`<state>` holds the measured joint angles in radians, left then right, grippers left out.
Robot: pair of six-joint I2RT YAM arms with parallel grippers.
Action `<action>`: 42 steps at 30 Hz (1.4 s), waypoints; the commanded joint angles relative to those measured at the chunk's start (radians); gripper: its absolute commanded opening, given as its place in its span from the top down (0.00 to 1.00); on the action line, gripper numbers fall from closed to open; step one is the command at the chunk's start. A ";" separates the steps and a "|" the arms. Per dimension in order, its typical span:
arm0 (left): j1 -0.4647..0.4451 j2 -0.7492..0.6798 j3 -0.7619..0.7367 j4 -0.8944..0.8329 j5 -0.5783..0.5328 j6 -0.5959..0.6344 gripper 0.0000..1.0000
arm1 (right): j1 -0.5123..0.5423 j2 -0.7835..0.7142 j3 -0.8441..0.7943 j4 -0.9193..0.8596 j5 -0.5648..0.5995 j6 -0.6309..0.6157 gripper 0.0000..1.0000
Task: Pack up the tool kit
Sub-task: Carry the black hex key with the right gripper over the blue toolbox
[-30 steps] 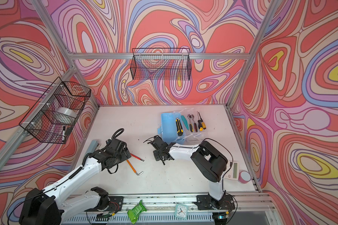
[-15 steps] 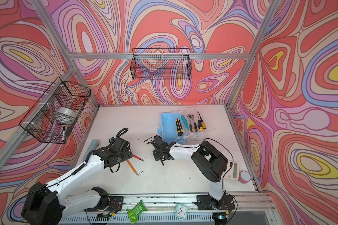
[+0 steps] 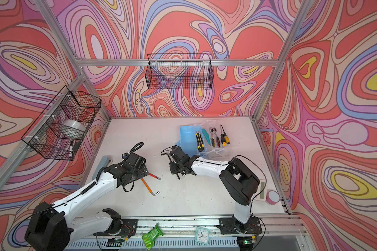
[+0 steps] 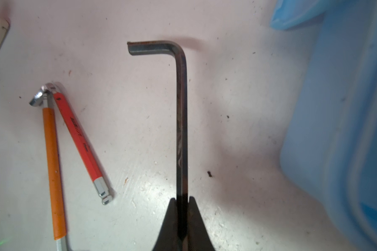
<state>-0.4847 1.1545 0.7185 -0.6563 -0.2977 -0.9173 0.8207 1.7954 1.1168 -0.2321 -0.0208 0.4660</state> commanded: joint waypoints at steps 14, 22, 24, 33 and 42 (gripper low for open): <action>-0.028 0.029 0.055 -0.044 -0.044 0.018 0.00 | -0.127 -0.123 0.132 -0.041 0.023 0.033 1.00; -0.054 0.081 0.086 -0.041 -0.046 0.029 0.02 | -0.209 -0.098 0.185 -0.115 0.155 0.047 1.00; -0.057 0.090 0.086 -0.032 -0.040 0.033 0.03 | -0.217 -0.083 0.193 -0.128 0.196 0.045 1.00; -0.061 0.107 0.083 -0.012 -0.024 0.035 0.04 | -0.242 0.045 0.260 -0.146 0.248 0.052 1.00; -0.068 0.104 0.079 0.003 -0.012 0.038 0.07 | -0.254 0.139 0.315 -0.171 0.284 0.055 1.00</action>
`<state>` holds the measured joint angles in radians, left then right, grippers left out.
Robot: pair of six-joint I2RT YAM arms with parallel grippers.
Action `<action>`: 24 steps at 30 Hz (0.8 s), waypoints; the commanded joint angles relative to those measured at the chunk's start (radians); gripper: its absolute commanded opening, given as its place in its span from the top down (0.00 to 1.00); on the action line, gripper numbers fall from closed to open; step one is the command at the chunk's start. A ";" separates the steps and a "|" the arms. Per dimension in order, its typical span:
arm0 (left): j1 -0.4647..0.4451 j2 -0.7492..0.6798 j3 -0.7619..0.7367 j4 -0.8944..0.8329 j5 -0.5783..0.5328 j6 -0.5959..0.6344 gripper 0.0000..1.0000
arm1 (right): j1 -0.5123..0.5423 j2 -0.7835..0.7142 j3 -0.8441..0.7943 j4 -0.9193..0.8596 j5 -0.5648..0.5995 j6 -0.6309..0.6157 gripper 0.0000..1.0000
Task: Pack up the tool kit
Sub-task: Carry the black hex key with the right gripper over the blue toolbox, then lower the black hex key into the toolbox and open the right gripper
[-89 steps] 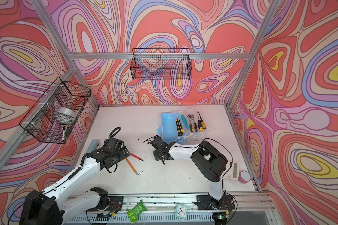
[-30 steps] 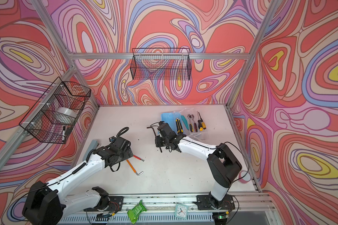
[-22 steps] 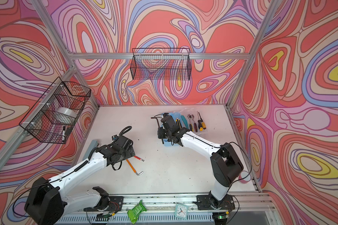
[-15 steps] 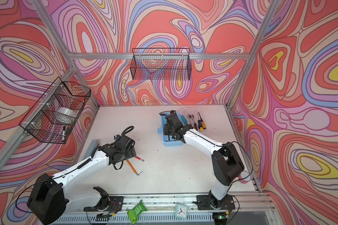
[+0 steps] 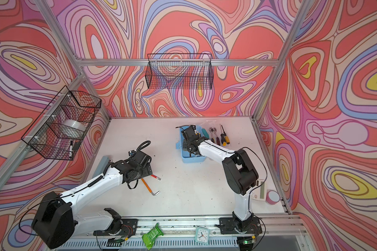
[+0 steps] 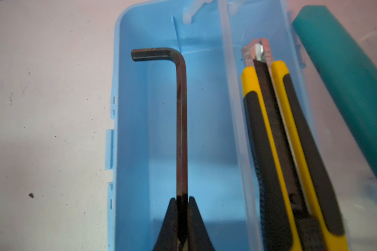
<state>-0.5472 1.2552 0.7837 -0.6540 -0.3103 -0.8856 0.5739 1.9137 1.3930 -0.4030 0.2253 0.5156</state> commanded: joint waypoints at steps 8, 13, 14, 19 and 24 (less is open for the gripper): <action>-0.008 0.026 0.013 0.035 0.049 0.010 0.16 | -0.012 0.087 0.076 -0.016 0.049 -0.019 1.00; -0.013 0.057 0.008 0.049 0.085 -0.005 0.23 | -0.019 0.123 0.116 -0.023 0.040 -0.038 1.00; -0.013 0.062 0.006 0.054 0.094 -0.009 0.24 | -0.022 0.131 0.122 -0.027 0.035 -0.038 1.00; -0.013 0.082 0.000 0.071 0.114 -0.030 0.32 | -0.022 0.136 0.117 -0.036 0.020 -0.040 0.88; -0.013 0.103 -0.001 0.077 0.131 -0.045 0.35 | -0.021 0.128 0.119 -0.037 0.012 -0.051 0.80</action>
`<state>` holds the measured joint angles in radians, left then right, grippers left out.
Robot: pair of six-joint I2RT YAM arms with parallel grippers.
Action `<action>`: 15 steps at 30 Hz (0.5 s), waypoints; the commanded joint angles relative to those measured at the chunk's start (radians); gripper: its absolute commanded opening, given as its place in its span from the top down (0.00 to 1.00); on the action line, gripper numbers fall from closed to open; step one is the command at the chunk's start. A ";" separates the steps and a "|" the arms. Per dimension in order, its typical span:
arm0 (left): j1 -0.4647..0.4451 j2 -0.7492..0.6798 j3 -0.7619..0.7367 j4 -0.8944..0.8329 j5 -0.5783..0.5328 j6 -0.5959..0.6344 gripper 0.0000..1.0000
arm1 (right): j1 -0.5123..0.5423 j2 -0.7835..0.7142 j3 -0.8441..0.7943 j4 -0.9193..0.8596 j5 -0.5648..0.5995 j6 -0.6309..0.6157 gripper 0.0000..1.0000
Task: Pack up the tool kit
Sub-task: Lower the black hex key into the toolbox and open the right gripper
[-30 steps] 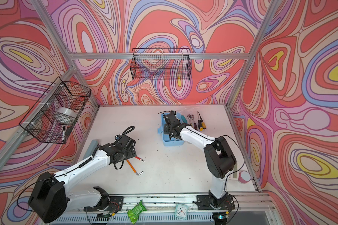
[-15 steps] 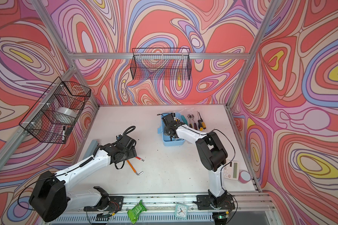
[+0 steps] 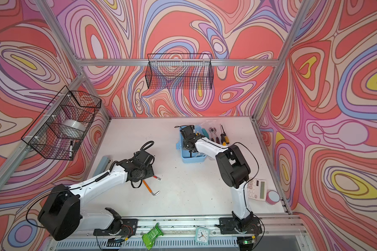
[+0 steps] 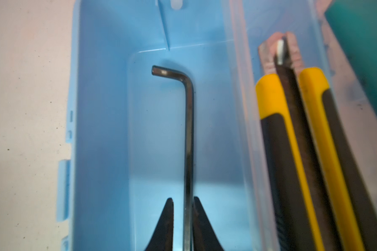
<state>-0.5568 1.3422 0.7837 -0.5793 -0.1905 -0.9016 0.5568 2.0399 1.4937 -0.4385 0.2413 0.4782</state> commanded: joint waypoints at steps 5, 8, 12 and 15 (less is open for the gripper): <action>-0.003 0.048 -0.006 0.022 0.029 -0.049 0.37 | -0.004 -0.020 0.018 0.003 -0.015 -0.012 0.71; -0.003 0.071 -0.006 0.035 0.031 -0.055 0.37 | -0.004 -0.053 -0.003 0.021 -0.022 -0.013 0.69; -0.003 0.107 -0.001 0.053 0.028 -0.058 0.37 | -0.004 -0.107 -0.053 0.066 -0.058 -0.012 0.65; -0.003 0.140 0.015 0.061 0.029 -0.052 0.39 | -0.004 -0.133 -0.075 0.075 -0.069 -0.010 0.64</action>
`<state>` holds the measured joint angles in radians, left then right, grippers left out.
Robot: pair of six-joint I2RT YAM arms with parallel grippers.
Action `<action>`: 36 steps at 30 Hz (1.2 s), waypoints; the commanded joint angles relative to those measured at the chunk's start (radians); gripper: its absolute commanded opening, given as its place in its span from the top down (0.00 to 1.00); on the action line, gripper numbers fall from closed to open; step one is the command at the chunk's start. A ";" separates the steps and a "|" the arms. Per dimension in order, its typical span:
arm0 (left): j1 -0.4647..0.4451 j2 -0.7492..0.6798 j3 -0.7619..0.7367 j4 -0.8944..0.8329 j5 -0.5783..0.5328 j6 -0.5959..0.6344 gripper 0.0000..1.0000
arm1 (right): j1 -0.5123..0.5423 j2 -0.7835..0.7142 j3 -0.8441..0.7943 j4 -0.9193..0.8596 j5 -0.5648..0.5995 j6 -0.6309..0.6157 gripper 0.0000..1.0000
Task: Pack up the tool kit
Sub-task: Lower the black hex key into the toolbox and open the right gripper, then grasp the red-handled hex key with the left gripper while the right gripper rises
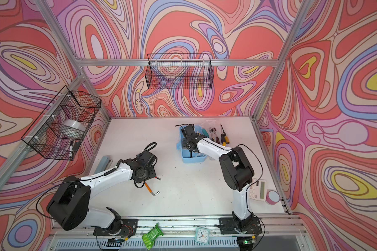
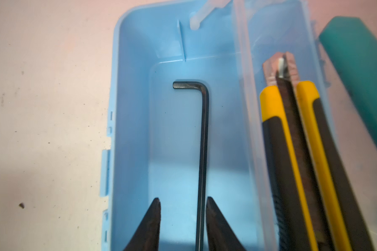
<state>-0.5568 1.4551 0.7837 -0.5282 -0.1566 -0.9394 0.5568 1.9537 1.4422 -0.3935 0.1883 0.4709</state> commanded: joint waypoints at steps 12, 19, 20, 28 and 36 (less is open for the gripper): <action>-0.002 0.116 0.074 0.018 -0.017 0.013 0.52 | -0.005 -0.136 -0.072 0.021 -0.020 -0.015 0.63; -0.002 0.168 0.080 0.029 -0.002 0.019 0.64 | -0.004 -0.209 -0.107 0.012 -0.010 -0.026 0.62; -0.002 0.174 0.082 0.032 0.004 0.022 0.67 | -0.004 -0.219 -0.109 0.010 -0.010 -0.030 0.62; -0.024 0.224 0.147 0.046 0.057 0.062 0.81 | -0.005 -0.285 -0.140 -0.002 0.016 -0.058 0.61; -0.088 0.306 0.252 0.031 0.063 0.131 0.87 | -0.004 -0.379 -0.225 -0.012 0.069 -0.061 0.59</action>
<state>-0.6228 1.7309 0.9977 -0.4835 -0.1032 -0.8494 0.5568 1.6241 1.2503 -0.3866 0.2173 0.4221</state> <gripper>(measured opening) 0.137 0.404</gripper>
